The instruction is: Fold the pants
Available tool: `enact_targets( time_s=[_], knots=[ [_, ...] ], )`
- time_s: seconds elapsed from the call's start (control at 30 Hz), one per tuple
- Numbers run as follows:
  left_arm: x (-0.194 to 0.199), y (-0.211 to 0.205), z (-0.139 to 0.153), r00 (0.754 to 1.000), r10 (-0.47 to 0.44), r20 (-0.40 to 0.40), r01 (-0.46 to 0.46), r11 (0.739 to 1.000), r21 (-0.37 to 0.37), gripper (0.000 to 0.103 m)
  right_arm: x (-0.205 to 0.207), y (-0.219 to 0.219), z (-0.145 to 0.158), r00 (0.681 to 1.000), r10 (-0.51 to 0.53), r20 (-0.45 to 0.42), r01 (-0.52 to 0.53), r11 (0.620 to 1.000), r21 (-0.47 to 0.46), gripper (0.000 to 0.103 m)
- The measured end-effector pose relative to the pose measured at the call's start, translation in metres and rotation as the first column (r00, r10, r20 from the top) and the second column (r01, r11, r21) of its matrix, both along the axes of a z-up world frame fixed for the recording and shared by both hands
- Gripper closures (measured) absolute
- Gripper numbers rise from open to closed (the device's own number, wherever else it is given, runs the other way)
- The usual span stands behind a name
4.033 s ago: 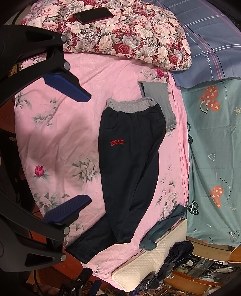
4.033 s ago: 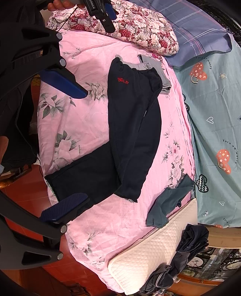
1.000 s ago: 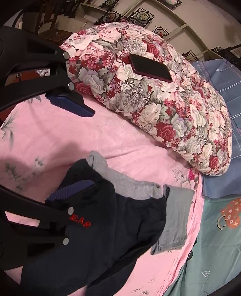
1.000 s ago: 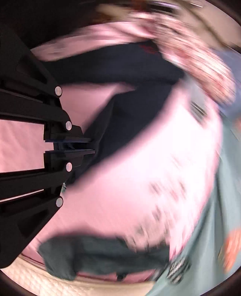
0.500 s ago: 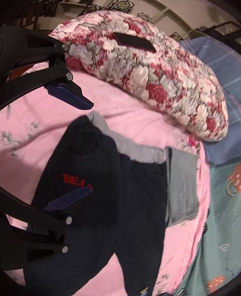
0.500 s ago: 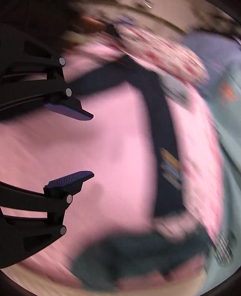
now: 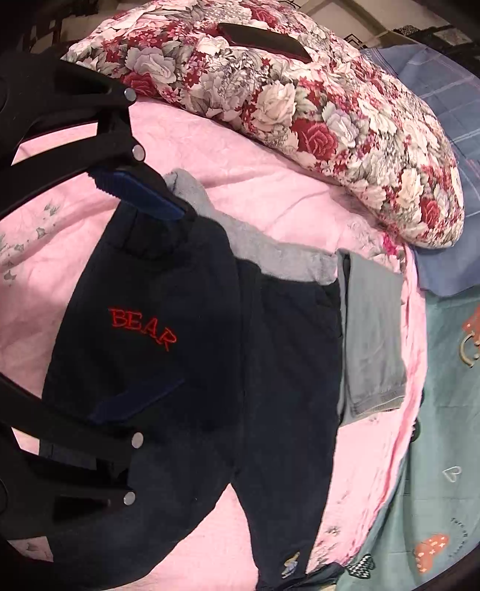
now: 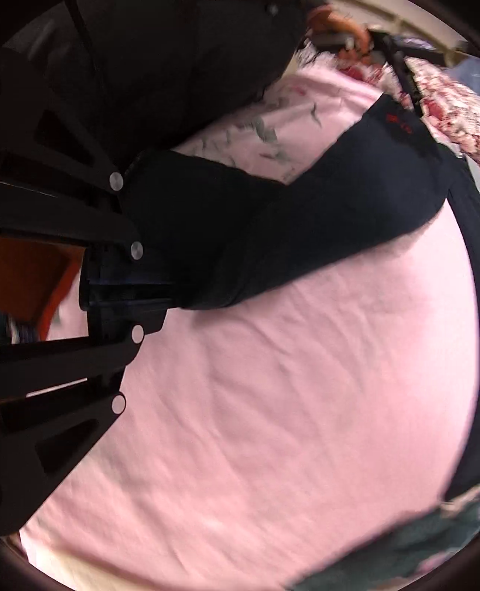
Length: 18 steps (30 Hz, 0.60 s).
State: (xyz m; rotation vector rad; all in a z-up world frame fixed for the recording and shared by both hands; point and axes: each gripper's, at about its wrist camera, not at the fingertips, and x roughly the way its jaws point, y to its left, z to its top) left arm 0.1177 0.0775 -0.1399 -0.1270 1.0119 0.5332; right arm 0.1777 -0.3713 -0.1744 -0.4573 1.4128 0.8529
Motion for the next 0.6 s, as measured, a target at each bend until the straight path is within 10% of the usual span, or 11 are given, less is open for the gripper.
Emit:
enact_targets(
  time_s=[0.1, 0.23, 0.33, 0.43, 0.6],
  knots=[
    [-0.007, 0.007, 0.008, 0.999, 0.028, 0.034, -0.028, 1.0, -0.002, 0.016, 0.028, 0.004, 0.062, 0.95, -0.013, 0.311, 0.014, 1.0, -0.002, 0.098],
    [-0.009, 0.013, 0.012, 0.997, 0.062, 0.048, -0.061, 0.998, -0.01, 0.016, 0.028, 0.007, 0.133, 0.617, 0.057, 0.785, -0.019, 0.998, -0.057, 0.098],
    [-0.009, 0.012, 0.011, 0.996, 0.072, 0.048, -0.071, 0.997, -0.02, 0.016, 0.016, 0.002, 0.114, 0.49, 0.173, 0.855, -0.072, 0.985, -0.158, 0.098],
    [-0.01, 0.007, 0.006, 0.998, 0.063, 0.026, -0.062, 0.998, -0.007, 0.016, 0.016, -0.011, 0.04, 0.496, 0.347, 0.796, -0.109, 0.934, -0.339, 0.095],
    [-0.018, 0.01, -0.006, 0.997, 0.073, -0.04, -0.072, 0.997, 0.018, 0.016, 0.002, -0.05, -0.037, 0.668, 0.467, 0.579, -0.162, 0.851, -0.499, 0.079]
  ],
)
